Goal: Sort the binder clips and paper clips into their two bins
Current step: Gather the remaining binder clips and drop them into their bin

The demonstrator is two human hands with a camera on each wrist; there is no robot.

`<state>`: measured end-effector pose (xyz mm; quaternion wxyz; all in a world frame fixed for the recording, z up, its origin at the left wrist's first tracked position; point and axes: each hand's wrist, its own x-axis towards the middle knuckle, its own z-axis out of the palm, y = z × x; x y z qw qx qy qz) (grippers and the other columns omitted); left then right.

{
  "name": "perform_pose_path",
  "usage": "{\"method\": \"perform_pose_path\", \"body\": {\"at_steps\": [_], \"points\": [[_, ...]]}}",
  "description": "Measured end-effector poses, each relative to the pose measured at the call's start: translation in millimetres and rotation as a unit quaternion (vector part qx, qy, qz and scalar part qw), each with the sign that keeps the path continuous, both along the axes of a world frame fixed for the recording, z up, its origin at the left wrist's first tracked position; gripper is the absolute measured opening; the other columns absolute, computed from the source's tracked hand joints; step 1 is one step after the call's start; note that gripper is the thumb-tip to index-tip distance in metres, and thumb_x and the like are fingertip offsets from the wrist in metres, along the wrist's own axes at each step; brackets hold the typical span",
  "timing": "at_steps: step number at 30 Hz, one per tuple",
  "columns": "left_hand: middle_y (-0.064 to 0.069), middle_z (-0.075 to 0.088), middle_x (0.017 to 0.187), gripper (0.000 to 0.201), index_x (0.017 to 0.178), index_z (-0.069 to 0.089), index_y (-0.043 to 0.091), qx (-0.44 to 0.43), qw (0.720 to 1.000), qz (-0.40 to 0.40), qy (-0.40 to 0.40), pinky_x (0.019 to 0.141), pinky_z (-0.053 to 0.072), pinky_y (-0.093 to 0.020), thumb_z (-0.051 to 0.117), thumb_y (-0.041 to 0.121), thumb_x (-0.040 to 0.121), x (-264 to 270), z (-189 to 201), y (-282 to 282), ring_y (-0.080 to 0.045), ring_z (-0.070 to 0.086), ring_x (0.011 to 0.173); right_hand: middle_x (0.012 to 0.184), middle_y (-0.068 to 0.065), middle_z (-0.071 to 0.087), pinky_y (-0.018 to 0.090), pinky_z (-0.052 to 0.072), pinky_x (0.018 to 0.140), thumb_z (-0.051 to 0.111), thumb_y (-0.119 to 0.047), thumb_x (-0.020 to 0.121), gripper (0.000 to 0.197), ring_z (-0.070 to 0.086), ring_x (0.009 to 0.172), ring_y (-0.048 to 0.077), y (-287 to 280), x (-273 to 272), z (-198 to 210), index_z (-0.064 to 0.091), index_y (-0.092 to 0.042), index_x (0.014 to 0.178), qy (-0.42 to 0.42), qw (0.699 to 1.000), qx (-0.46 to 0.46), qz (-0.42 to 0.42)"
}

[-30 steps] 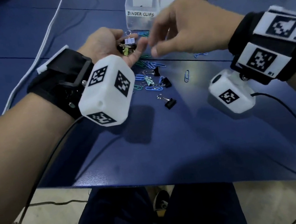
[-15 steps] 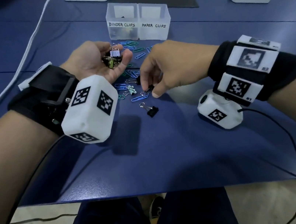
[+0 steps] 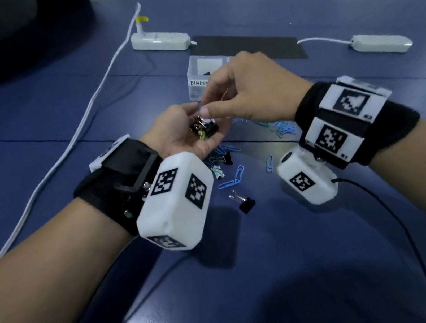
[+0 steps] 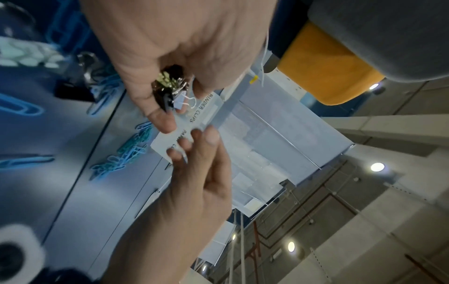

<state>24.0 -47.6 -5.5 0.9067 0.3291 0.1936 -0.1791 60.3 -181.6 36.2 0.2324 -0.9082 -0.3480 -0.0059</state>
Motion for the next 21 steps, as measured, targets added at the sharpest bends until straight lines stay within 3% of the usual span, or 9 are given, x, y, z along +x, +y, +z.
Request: {"method": "perform_pose_path", "body": {"at_steps": [3,7,11,13,14,15,18,19,21], "points": [[-0.018,0.055,0.082,0.029,0.083,0.052,-0.002,0.020,1.000,0.007,0.019,0.057,0.057,-0.023,0.039,0.017,0.101,8.0,3.0,4.6,-0.021,0.056,0.069,0.070,-0.009,0.070,0.011,0.046,0.062,0.068,-0.041,0.080,0.023,0.062,0.064,0.000,-11.1,6.3,1.5,0.075,-0.021,0.085,-0.030,0.996,0.070,-0.057],[-0.012,0.052,0.073,0.017,0.084,0.047,0.002,0.161,0.986,-0.034,-0.009,0.049,0.046,-0.017,0.042,0.011,0.098,42.1,25.2,17.4,-0.015,0.051,0.062,0.064,-0.013,0.066,0.007,0.041,0.057,0.067,-0.040,0.081,0.019,0.058,0.057,0.000,-36.7,10.5,5.0,0.073,-0.022,0.081,-0.023,0.994,0.061,-0.085],[-0.003,0.044,0.068,0.020,0.080,0.041,0.010,0.325,0.941,-0.080,-0.045,0.038,0.039,-0.012,0.041,0.010,0.100,91.6,55.2,19.6,-0.008,0.045,0.058,0.074,-0.012,0.071,0.007,0.042,0.063,0.065,-0.038,0.082,0.015,0.062,0.068,0.001,-60.0,2.9,2.7,0.072,-0.025,0.079,-0.003,0.997,0.001,-0.081],[0.000,0.042,0.070,0.026,0.076,0.042,0.013,0.422,0.899,-0.073,-0.088,0.041,0.034,-0.011,0.039,0.007,0.101,113.2,62.1,12.5,-0.007,0.041,0.056,0.073,-0.012,0.072,0.012,0.045,0.066,0.064,-0.038,0.081,0.015,0.063,0.068,0.003,-68.4,-3.0,-0.3,0.072,-0.026,0.077,0.009,0.997,-0.015,-0.078],[-0.001,0.043,0.070,0.028,0.074,0.043,0.014,0.485,0.864,-0.076,-0.114,0.045,0.033,-0.013,0.040,0.005,0.100,120.3,64.0,9.7,-0.007,0.041,0.056,0.073,-0.011,0.072,0.016,0.047,0.067,0.064,-0.038,0.081,0.014,0.063,0.067,0.004,-71.6,-5.8,-1.4,0.072,-0.026,0.077,0.017,0.997,-0.019,-0.075],[-0.001,0.045,0.070,0.029,0.072,0.045,0.016,0.566,0.807,-0.094,-0.142,0.050,0.034,-0.015,0.041,0.004,0.098,126.1,65.3,5.7,-0.009,0.042,0.057,0.072,-0.011,0.072,0.019,0.049,0.067,0.064,-0.038,0.081,0.014,0.064,0.067,0.004,-74.9,-7.3,-2.2,0.072,-0.027,0.077,0.025,0.997,-0.020,-0.072],[-0.002,0.056,0.082,0.017,0.081,0.059,0.021,0.786,0.556,-0.169,-0.210,0.066,0.043,-0.025,0.051,0.010,0.093,134.3,64.3,-4.1,-0.019,0.050,0.070,0.072,-0.015,0.070,0.016,0.047,0.066,0.064,-0.035,0.082,0.012,0.063,0.070,0.005,-79.6,-12.0,-3.6,0.072,-0.026,0.078,0.038,0.997,-0.026,-0.054],[-0.003,0.057,0.088,0.014,0.090,0.064,0.019,0.813,0.499,-0.190,-0.231,0.070,0.040,-0.026,0.054,0.009,0.092,137.7,61.2,-7.6,-0.018,0.049,0.077,0.071,-0.017,0.069,0.013,0.046,0.065,0.065,-0.034,0.082,0.012,0.063,0.071,0.005,-79.8,-13.0,-4.1,0.072,-0.026,0.079,0.038,0.998,-0.029,-0.048],[-0.003,0.057,0.091,0.020,0.103,0.070,0.014,0.827,0.445,-0.233,-0.253,0.074,0.037,-0.025,0.058,0.005,0.090,145.0,53.1,-11.4,-0.016,0.050,0.084,0.069,-0.018,0.068,0.010,0.044,0.065,0.065,-0.033,0.081,0.010,0.061,0.072,0.004,-78.9,-14.7,-5.5,0.072,-0.026,0.078,0.043,0.998,-0.032,-0.036]]}}
